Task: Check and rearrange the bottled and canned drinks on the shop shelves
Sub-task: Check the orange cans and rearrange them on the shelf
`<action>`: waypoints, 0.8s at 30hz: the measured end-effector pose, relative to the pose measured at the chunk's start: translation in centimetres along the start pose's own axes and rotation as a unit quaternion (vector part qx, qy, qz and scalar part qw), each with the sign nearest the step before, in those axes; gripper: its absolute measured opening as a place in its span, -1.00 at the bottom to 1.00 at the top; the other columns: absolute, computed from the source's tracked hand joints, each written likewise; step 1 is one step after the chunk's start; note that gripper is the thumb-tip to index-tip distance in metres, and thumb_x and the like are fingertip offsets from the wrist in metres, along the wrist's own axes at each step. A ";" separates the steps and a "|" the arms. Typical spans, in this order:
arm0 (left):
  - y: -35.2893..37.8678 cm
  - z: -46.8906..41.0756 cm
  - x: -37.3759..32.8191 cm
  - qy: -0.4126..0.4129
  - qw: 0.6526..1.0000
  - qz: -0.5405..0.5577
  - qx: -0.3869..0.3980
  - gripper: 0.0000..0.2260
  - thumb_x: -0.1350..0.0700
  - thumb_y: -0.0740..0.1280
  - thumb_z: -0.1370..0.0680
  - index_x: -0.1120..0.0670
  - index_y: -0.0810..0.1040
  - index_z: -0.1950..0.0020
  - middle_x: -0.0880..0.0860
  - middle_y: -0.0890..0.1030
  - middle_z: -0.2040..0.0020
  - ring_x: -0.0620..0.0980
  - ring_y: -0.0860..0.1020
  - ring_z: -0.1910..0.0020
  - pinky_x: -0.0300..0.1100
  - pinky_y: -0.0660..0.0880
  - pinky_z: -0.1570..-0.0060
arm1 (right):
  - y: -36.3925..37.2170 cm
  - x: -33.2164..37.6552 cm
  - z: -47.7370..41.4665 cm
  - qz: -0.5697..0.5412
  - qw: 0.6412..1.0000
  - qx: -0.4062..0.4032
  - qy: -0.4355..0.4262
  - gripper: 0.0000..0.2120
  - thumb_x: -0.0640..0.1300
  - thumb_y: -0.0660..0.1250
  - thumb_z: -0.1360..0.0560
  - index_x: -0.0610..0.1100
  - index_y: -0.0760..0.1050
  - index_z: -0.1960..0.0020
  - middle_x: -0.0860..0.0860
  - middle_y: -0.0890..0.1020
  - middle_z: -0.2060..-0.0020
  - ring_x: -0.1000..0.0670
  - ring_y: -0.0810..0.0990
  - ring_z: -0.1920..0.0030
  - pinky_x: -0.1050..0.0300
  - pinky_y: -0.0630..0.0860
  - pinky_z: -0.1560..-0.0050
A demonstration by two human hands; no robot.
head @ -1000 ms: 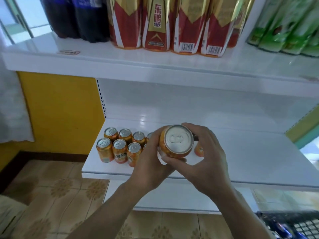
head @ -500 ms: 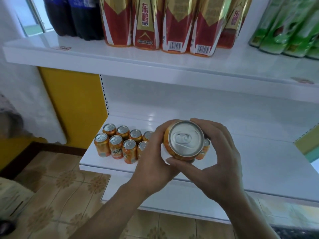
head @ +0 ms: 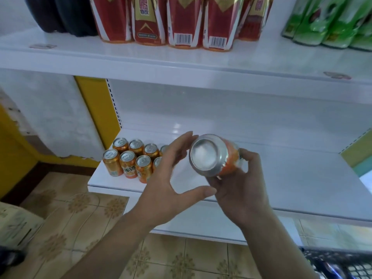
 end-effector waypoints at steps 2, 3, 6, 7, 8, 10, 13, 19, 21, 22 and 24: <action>0.4 -0.5 -0.8 0.022 1.000 -0.001 0.009 -0.25 -0.02 0.55 -0.40 -0.27 0.24 -0.48 -0.30 0.40 -0.42 -0.15 0.35 -0.47 -0.09 0.40 -0.41 | 0.1 -0.6 0.2 -0.013 0.999 0.010 0.052 -0.58 0.07 0.24 -0.47 -0.20 0.65 -0.11 -0.15 0.66 0.04 -0.05 0.65 0.15 0.16 0.62 0.22; 0.7 -0.7 -1.0 0.037 0.999 0.002 0.008 -0.27 0.04 0.55 -0.41 -0.18 0.27 -0.48 -0.25 0.43 -0.42 -0.10 0.37 -0.46 -0.07 0.41 -0.40 | 0.3 -0.8 0.3 -0.021 0.997 0.017 0.068 -0.60 0.06 0.24 -0.47 -0.21 0.69 -0.01 -0.14 0.67 0.11 -0.04 0.66 0.20 0.17 0.60 0.20; 1.1 -0.9 -1.6 0.068 0.997 0.018 0.000 -0.32 0.05 0.55 -0.40 -0.07 0.32 -0.46 -0.13 0.48 -0.40 0.00 0.42 -0.44 -0.06 0.42 -0.38 | 0.5 -1.3 0.3 -0.061 0.994 0.034 0.087 -0.59 0.03 0.18 -0.55 -0.22 0.69 0.09 -0.10 0.66 0.20 -0.04 0.63 0.24 0.19 0.46 0.07; 1.2 -0.9 -1.7 0.076 0.997 0.022 -0.004 -0.32 0.04 0.54 -0.40 -0.06 0.33 -0.45 -0.10 0.49 -0.39 0.03 0.43 -0.43 -0.04 0.43 -0.37 | 0.4 -1.3 0.2 -0.070 0.993 0.039 0.090 -0.59 0.04 0.18 -0.56 -0.22 0.69 0.09 -0.09 0.65 0.21 -0.04 0.62 0.23 0.17 0.41 0.05; 1.3 -0.9 -1.7 0.080 0.996 0.025 -0.008 -0.33 0.04 0.54 -0.39 -0.04 0.34 -0.44 -0.07 0.50 -0.38 0.05 0.44 -0.42 -0.03 0.44 -0.36 | 0.4 -1.4 0.1 -0.076 0.992 0.044 0.094 -0.58 0.05 0.19 -0.56 -0.21 0.70 0.10 -0.08 0.66 0.20 -0.03 0.61 0.20 0.15 0.38 0.03; 1.3 -0.9 -1.8 0.085 0.996 0.034 -0.013 -0.33 0.05 0.54 -0.38 -0.02 0.35 -0.43 -0.03 0.51 -0.36 0.07 0.46 -0.40 -0.03 0.45 -0.35 | 0.3 -1.5 0.1 -0.078 0.991 0.052 0.098 -0.57 0.06 0.19 -0.56 -0.20 0.72 0.10 -0.08 0.67 0.18 -0.02 0.61 0.19 0.13 0.38 0.00; 1.2 -0.8 -1.8 0.083 0.995 0.042 -0.022 -0.34 0.04 0.55 -0.38 -0.07 0.36 -0.42 -0.08 0.52 -0.35 0.06 0.46 -0.40 -0.07 0.45 -0.33 | 0.2 -1.5 0.2 -0.072 0.992 0.059 0.091 -0.56 0.04 0.15 -0.59 -0.21 0.71 0.10 -0.09 0.66 0.20 -0.02 0.62 0.24 0.14 0.39 0.00; 0.7 -0.7 -1.6 0.036 0.994 0.093 -0.046 -0.34 0.03 0.53 -0.36 -0.07 0.37 -0.40 -0.20 0.53 -0.30 -0.02 0.47 -0.38 -0.02 0.50 -0.30 | 0.8 -0.9 0.6 -0.028 0.996 0.035 0.072 -0.60 0.05 0.19 -0.59 -0.21 0.65 -0.09 -0.12 0.68 0.09 -0.03 0.67 0.17 0.18 0.64 0.22; 0.7 -0.7 -1.4 0.016 0.990 0.130 -0.061 -0.35 0.05 0.53 -0.34 -0.07 0.39 -0.39 -0.20 0.54 -0.28 -0.03 0.47 -0.38 0.04 0.50 -0.31 | 0.8 -0.8 0.5 -0.016 0.997 0.032 0.064 -0.60 0.05 0.20 -0.59 -0.22 0.59 -0.19 -0.15 0.68 0.07 -0.05 0.67 0.17 0.16 0.64 0.23; 0.7 -0.7 -1.4 0.009 0.988 0.141 -0.068 -0.36 0.05 0.53 -0.34 -0.08 0.39 -0.38 -0.20 0.54 -0.28 -0.04 0.47 -0.38 0.05 0.51 -0.31 | 0.8 -0.6 0.6 -0.014 0.997 0.034 0.061 -0.59 0.05 0.21 -0.58 -0.22 0.58 -0.22 -0.16 0.68 0.06 -0.06 0.67 0.16 0.15 0.65 0.22; 0.8 -0.8 -1.3 0.004 0.985 0.156 -0.077 -0.37 0.05 0.53 -0.33 -0.09 0.40 -0.37 -0.19 0.55 -0.27 -0.04 0.48 -0.37 0.04 0.52 -0.30 | 0.8 -0.5 0.6 -0.006 0.998 0.042 0.055 -0.56 0.07 0.22 -0.56 -0.23 0.56 -0.25 -0.17 0.68 0.03 -0.06 0.67 0.14 0.14 0.66 0.18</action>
Point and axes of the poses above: each hand's wrist, its own z-axis away from the middle knuckle, its own y-axis out of the palm, x = y × z, the point moved 2 cm from there along -z, towards the middle knuckle
